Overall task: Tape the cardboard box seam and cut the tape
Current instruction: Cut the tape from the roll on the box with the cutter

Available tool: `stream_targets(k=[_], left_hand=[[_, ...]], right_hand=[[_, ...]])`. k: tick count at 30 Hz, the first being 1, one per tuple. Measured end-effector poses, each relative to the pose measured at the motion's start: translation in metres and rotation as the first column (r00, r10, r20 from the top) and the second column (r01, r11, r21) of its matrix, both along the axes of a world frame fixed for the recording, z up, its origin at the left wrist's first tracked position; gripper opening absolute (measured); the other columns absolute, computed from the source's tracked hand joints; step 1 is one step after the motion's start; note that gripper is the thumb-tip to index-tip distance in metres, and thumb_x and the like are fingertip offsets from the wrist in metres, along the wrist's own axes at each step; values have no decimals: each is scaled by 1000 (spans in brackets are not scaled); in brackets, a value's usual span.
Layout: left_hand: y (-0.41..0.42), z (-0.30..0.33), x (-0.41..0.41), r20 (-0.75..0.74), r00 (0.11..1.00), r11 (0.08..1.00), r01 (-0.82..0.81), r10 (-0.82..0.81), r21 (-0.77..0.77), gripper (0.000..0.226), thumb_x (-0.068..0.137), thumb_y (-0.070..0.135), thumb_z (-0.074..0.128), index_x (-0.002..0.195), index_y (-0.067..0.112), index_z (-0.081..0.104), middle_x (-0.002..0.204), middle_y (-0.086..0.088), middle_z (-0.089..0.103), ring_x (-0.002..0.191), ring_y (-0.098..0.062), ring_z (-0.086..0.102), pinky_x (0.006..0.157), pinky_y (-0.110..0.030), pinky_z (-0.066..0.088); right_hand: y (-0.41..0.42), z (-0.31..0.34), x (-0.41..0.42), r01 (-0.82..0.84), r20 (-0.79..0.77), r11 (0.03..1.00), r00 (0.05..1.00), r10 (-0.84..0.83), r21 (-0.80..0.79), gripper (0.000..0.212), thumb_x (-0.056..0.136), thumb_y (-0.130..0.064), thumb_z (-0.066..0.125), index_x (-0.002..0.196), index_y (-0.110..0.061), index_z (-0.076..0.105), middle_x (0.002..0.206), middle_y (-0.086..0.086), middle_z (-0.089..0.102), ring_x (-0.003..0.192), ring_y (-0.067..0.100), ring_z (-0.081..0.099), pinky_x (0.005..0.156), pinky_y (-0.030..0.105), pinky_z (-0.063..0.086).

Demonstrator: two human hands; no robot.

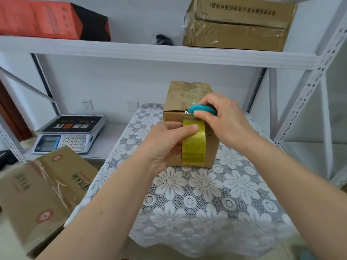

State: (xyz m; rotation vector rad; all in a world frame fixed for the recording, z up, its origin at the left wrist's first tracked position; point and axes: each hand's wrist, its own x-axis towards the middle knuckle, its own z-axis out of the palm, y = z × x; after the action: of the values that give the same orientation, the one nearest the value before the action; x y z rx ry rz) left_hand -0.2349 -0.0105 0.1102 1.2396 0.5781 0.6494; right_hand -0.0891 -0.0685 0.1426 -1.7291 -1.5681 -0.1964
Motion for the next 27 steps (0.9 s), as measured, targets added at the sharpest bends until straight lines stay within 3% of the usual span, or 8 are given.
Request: stream_targets(k=[6, 8, 10, 16, 21, 27], left_hand=[[4, -2, 2, -67, 997, 997, -28, 33, 72, 45, 67, 26, 82, 107, 8, 68, 94, -11, 75, 79, -20, 69, 76, -37, 57], [3, -2, 3, -71, 996, 998, -57, 60, 38, 38, 66, 27, 83, 96, 8, 70, 87, -10, 75, 74, -19, 68, 68, -33, 58], [3, -2, 5, -68, 995, 997, -78, 76, -28, 29, 72, 31, 78, 90, 10, 71, 82, -7, 74, 69, -17, 68, 59, -30, 55], [9, 2, 9, -67, 995, 989, -87, 79, -122, 23, 82, 27, 67, 99, 11, 69, 79, -3, 68, 60, -12, 62, 52, -25, 51], [9, 3, 8, -63, 996, 981, -72, 61, -183, 21, 83, 24, 66, 101, 13, 67, 80, -3, 68, 66, -13, 63, 61, -26, 55], [14, 2, 8, -82, 990, 975, -128, 114, -182, 13, 80, 20, 71, 90, 17, 64, 53, 8, 56, 44, -5, 48, 57, -21, 45]], right_hand=[[-1, 0, 1, -5, 152, 999, 988, 12, -47, 11, 87, -20, 63, 90, -10, 61, 88, -4, 54, 79, 13, 49, 65, 20, 35], [-1, 3, 0, -11, 183, 997, 983, 24, -73, 11, 88, -20, 63, 90, -9, 61, 90, -4, 52, 79, 12, 47, 65, 17, 33], [-1, 6, -1, -18, 200, 996, 979, 36, -91, 11, 88, -20, 62, 91, -9, 62, 92, -1, 54, 80, 13, 48, 67, 22, 36], [-3, 13, -5, -3, 273, 991, 961, 40, -133, 14, 90, -22, 58, 91, -8, 62, 94, 3, 56, 82, 18, 52, 69, 31, 42], [-1, 16, -6, -10, 336, 985, 940, 67, -170, 16, 91, -22, 57, 84, -8, 61, 90, 3, 54, 80, 19, 52, 72, 38, 46], [-1, 16, -5, -14, 333, 986, 940, 70, -167, 17, 91, -22, 57, 92, -8, 67, 92, 4, 56, 82, 19, 54, 75, 39, 47]])
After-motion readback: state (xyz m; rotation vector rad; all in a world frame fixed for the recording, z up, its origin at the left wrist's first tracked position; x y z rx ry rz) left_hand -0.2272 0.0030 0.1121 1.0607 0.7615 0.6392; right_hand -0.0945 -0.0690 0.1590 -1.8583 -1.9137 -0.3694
